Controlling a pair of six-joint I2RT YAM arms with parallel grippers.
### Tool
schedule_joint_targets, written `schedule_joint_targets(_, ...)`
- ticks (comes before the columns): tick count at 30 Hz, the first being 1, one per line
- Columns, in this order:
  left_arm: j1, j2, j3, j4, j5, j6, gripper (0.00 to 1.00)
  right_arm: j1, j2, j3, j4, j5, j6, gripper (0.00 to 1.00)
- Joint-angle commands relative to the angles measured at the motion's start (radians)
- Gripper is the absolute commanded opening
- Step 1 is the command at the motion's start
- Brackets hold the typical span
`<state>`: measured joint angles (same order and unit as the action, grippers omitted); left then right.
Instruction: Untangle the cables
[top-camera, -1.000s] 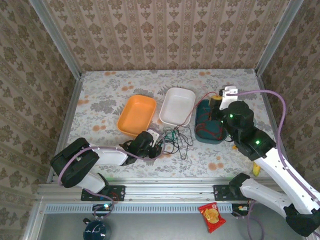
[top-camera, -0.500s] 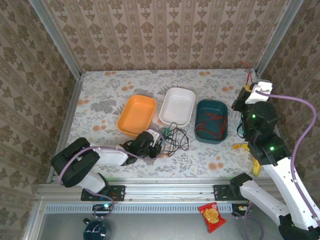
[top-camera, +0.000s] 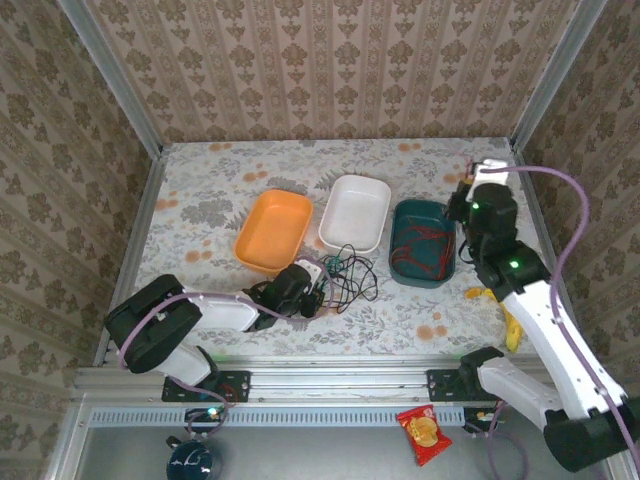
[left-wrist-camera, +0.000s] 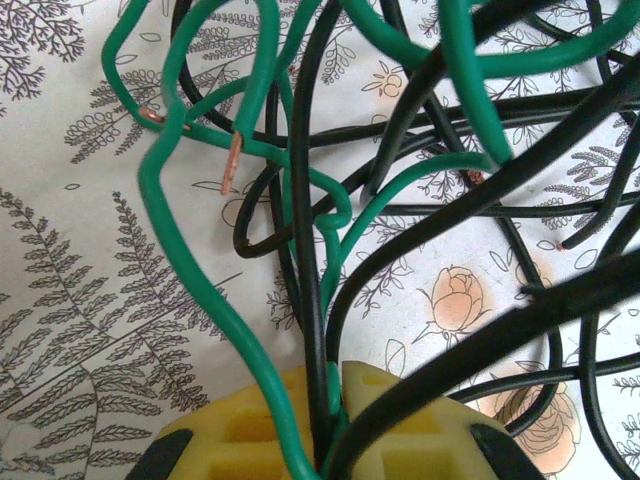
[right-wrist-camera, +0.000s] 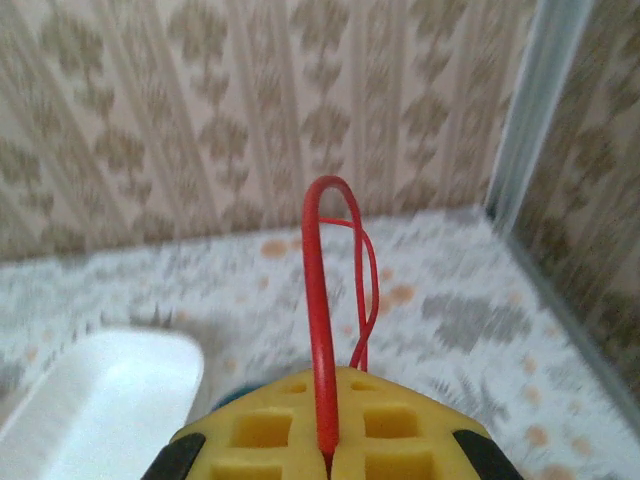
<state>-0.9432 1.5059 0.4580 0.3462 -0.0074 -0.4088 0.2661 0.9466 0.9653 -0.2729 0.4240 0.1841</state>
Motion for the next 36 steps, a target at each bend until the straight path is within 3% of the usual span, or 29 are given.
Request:
schedule_joint_targets(1,-0.019,0.060,0.002,-0.086,0.035,0.018,0.00,-0.004,0.074,-0.064,-0.034,-0.112,0.086,0.00)
schedule_joint_targets(16,-0.024,0.056,0.010,-0.096,0.035,0.025,0.00,-0.008,0.421,-0.142,-0.149,-0.283,0.269,0.00)
schedule_joint_targets(17,-0.025,0.056,0.011,-0.096,0.035,0.028,0.00,-0.009,0.423,-0.142,-0.150,-0.284,0.277,0.03)
schedule_joint_targets(21,-0.024,0.053,0.011,-0.093,0.035,0.029,0.00,-0.011,0.403,-0.115,-0.180,-0.253,0.293,0.41)
schedule_joint_targets(23,-0.026,0.053,0.011,-0.093,0.034,0.028,0.00,-0.011,0.368,-0.104,-0.196,-0.191,0.300,0.50)
schedule_joint_targets(26,-0.025,0.053,0.011,-0.093,0.031,0.028,0.00,-0.011,0.305,-0.091,-0.213,-0.117,0.294,0.56)
schedule_joint_targets(32,-0.026,0.051,0.010,-0.086,0.030,0.033,0.00,-0.006,0.173,-0.068,-0.258,-0.018,0.294,0.59)
schedule_joint_targets(34,-0.026,0.052,0.008,-0.079,0.036,0.035,0.00,0.000,0.129,-0.081,-0.252,-0.068,0.282,0.58)
schedule_joint_targets(36,-0.026,0.053,0.007,-0.070,0.044,0.041,0.00,0.015,0.105,-0.107,-0.213,-0.194,0.264,0.57)
